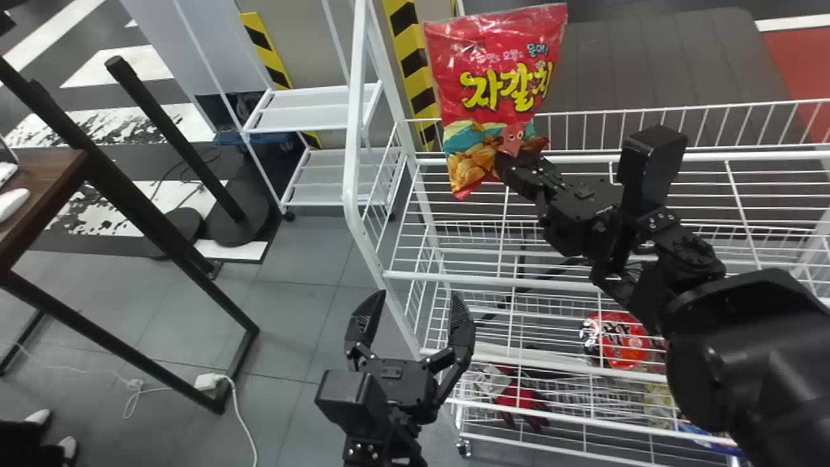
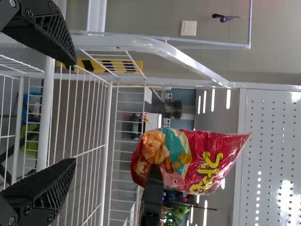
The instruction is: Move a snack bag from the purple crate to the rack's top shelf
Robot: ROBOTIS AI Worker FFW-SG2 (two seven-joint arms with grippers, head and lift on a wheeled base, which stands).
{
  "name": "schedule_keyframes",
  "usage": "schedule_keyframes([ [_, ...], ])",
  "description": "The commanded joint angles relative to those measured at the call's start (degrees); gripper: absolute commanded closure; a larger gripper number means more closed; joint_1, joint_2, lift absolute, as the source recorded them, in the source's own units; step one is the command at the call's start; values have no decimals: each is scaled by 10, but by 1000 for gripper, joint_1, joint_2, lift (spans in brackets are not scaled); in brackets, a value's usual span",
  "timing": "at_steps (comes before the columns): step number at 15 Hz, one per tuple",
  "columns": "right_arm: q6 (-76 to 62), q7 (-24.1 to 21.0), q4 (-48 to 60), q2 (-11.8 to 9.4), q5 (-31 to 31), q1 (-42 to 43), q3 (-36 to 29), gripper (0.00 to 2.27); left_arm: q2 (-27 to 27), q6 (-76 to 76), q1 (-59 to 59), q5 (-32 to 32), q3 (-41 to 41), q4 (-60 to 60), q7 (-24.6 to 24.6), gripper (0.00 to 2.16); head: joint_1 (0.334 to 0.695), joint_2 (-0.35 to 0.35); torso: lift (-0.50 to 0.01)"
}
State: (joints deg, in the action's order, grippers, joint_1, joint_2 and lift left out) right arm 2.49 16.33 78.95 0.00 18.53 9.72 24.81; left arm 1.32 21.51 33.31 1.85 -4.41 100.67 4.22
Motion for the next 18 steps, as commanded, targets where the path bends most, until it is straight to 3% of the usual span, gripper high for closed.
schedule_keyframes([
  [1,-16,-7,-33,1,21,10,9,1983,1,19,2,6,2,-12,0,76,695,310,1],
  [11,-74,-38,-180,1,36,68,32,1983,4,54,6,11,6,-22,-1,76,695,306,1],
  [18,-69,-41,-223,1,60,104,46,1902,6,61,6,16,9,-22,-2,76,695,290,1],
])
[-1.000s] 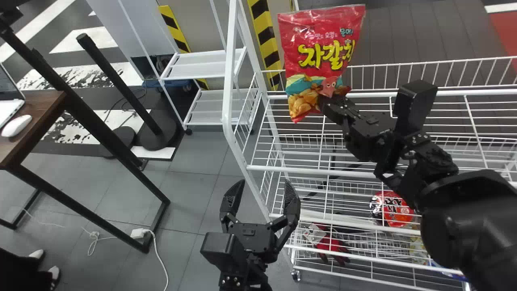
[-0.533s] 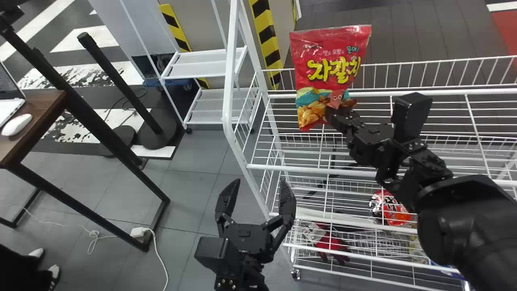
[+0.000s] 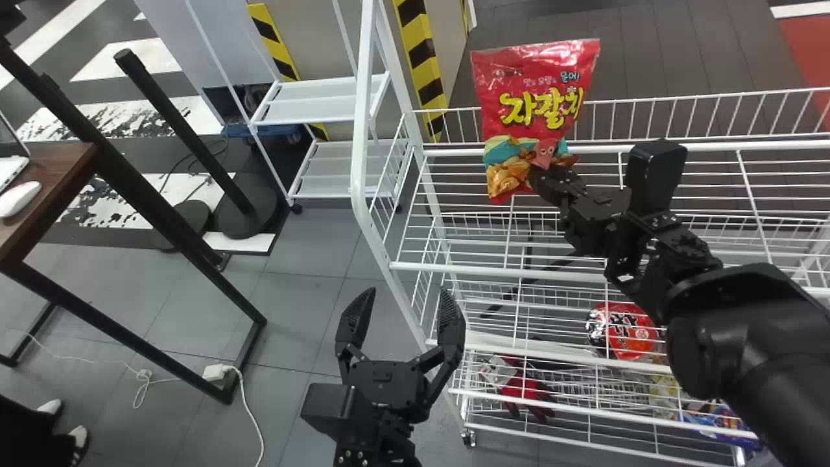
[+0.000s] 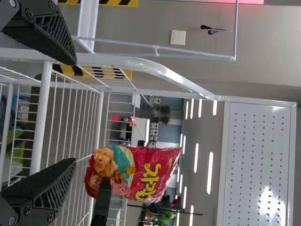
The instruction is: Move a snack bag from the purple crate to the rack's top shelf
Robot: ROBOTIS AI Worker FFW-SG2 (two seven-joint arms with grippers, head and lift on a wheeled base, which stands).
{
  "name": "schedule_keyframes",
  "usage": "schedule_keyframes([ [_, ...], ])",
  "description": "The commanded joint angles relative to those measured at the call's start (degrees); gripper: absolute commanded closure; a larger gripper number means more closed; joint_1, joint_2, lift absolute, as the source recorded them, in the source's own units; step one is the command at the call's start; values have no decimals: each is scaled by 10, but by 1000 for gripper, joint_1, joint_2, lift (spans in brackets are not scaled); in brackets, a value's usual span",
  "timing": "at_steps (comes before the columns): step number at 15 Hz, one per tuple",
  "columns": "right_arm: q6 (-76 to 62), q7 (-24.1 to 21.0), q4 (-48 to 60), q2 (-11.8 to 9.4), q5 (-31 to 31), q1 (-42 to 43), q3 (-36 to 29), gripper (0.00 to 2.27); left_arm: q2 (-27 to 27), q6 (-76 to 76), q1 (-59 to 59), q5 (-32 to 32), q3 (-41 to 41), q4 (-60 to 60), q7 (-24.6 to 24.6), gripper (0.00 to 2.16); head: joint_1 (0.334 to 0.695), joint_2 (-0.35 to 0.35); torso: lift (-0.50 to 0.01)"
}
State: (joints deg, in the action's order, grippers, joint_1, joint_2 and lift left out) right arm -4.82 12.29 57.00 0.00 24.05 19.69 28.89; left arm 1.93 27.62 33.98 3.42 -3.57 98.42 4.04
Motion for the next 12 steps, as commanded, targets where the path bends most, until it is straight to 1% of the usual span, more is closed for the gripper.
schedule_keyframes([
  [1,6,-1,-12,1,6,10,8,1902,0,0,-1,0,1,0,0,76,695,290,1],
  [4,2,-1,-49,1,14,30,12,1899,0,4,-1,1,1,0,0,76,695,293,1],
  [5,0,-9,-55,1,16,34,12,1899,0,7,0,2,1,-1,0,76,695,291,1],
  [6,-3,-10,-62,1,21,38,12,1841,0,9,1,2,1,-2,0,76,695,288,1],
  [10,-3,-15,-68,1,27,42,16,1811,0,14,4,3,1,-1,0,76,695,273,1],
  [11,-14,-15,-73,1,27,42,19,1592,0,16,4,3,1,0,0,76,695,273,1],
  [12,-21,-15,-76,1,27,42,20,1460,0,16,5,3,1,0,0,76,695,274,1],
])
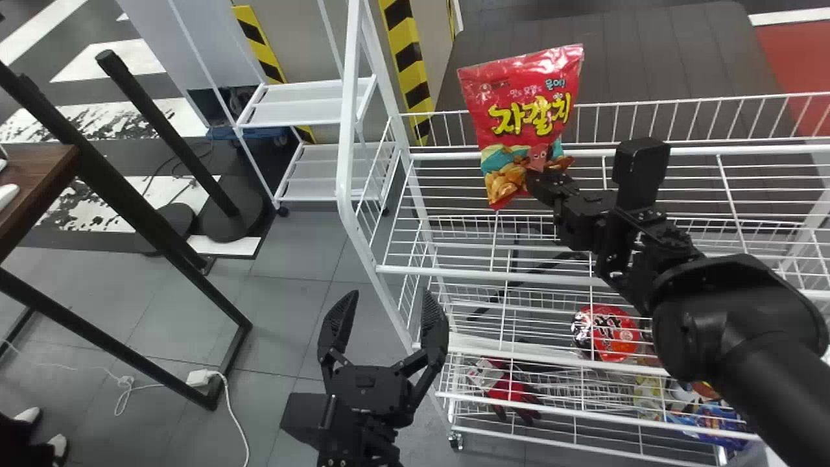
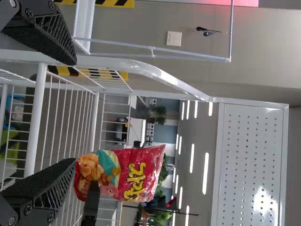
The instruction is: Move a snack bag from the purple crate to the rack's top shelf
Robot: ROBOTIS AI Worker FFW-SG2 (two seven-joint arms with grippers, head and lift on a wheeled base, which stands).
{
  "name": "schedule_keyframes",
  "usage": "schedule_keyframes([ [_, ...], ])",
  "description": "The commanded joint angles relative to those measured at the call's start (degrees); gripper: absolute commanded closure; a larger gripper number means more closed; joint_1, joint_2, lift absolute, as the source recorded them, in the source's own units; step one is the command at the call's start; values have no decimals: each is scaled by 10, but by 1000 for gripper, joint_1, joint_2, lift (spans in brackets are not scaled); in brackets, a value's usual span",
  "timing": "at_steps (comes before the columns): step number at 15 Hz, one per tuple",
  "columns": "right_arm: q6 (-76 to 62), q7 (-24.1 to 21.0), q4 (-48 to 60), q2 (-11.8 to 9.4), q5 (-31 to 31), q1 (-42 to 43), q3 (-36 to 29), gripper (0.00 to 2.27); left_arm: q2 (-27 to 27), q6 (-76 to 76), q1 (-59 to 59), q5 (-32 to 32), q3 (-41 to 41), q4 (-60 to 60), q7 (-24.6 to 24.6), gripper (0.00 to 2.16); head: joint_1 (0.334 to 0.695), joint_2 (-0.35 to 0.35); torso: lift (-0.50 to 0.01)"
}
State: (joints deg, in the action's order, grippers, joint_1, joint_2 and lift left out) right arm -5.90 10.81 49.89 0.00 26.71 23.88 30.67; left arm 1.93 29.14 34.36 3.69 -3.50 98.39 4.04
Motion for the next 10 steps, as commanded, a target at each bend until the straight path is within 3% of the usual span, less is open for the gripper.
schedule_keyframes([
  [1,-12,0,-5,1,-1,0,4,1312,0,1,2,0,0,1,0,76,695,274,1],
  [3,-22,0,-9,1,-2,0,4,799,0,3,4,0,1,1,0,76,695,274,1],
  [7,-24,0,-9,1,-3,0,6,535,0,6,4,0,1,0,1,76,695,274,1],
  [10,-28,1,-8,1,-1,-4,11,218,0,4,4,0,1,0,1,76,695,278,1],
])
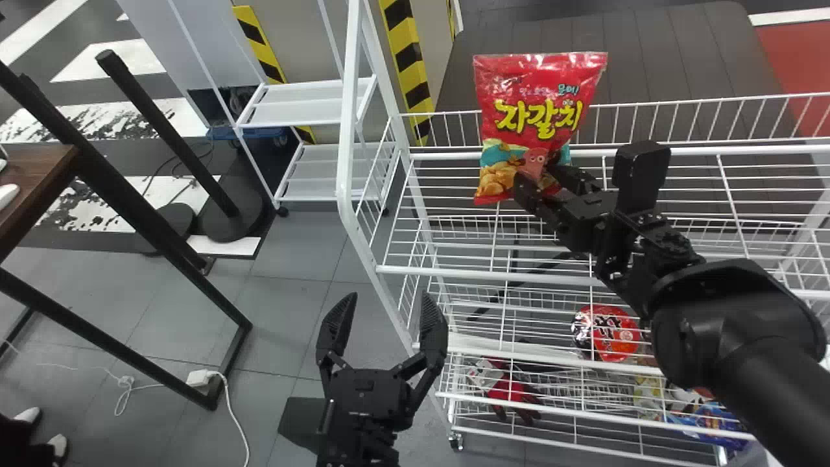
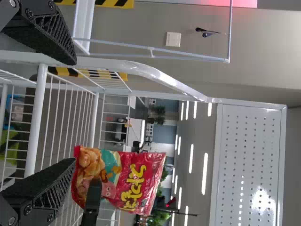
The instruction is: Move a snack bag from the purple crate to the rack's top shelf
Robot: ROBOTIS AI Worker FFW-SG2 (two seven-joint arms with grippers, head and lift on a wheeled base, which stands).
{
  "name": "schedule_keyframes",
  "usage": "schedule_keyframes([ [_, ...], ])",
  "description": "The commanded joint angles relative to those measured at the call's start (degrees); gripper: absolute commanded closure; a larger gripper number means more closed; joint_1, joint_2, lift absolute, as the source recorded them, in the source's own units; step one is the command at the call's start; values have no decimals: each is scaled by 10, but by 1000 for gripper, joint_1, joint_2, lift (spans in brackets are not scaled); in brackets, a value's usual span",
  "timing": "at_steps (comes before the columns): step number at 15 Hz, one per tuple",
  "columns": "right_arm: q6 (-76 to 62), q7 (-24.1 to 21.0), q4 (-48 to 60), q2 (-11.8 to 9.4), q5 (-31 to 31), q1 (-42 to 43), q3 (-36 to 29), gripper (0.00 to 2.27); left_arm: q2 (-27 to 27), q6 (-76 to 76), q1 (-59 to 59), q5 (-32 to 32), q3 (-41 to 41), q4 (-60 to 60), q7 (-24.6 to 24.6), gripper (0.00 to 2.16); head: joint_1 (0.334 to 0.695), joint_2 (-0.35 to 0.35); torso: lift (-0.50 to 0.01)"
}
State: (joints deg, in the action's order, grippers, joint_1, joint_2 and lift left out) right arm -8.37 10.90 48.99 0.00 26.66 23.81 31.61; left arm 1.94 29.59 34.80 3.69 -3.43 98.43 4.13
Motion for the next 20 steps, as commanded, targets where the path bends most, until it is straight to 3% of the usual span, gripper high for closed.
schedule_keyframes([
  [1,-12,0,3,1,0,-7,2,147,1,0,-1,0,1,-1,0,76,695,279,1],
  [5,-19,0,44,1,-21,-40,-1,120,0,0,-2,0,7,-4,-1,76,695,287,1],
  [7,-17,-7,125,1,-54,-90,-8,120,0,2,-2,0,11,-4,-1,76,695,298,1],
  [13,38,-17,275,1,-55,-138,-22,120,3,33,0,0,14,-6,-2,76,695,350,1],
  [15,66,-43,360,1,-50,-170,-24,120,3,33,1,0,15,-5,-2,76,695,350,1],
  [19,161,-60,532,-111,-49,-269,-103,124,3,31,-3,0,12,-5,-2,87,695,332,1],
  [20,162,-62,580,-127,-59,-304,-132,124,3,31,-4,-1,10,-4,-3,83,695,312,1],
])
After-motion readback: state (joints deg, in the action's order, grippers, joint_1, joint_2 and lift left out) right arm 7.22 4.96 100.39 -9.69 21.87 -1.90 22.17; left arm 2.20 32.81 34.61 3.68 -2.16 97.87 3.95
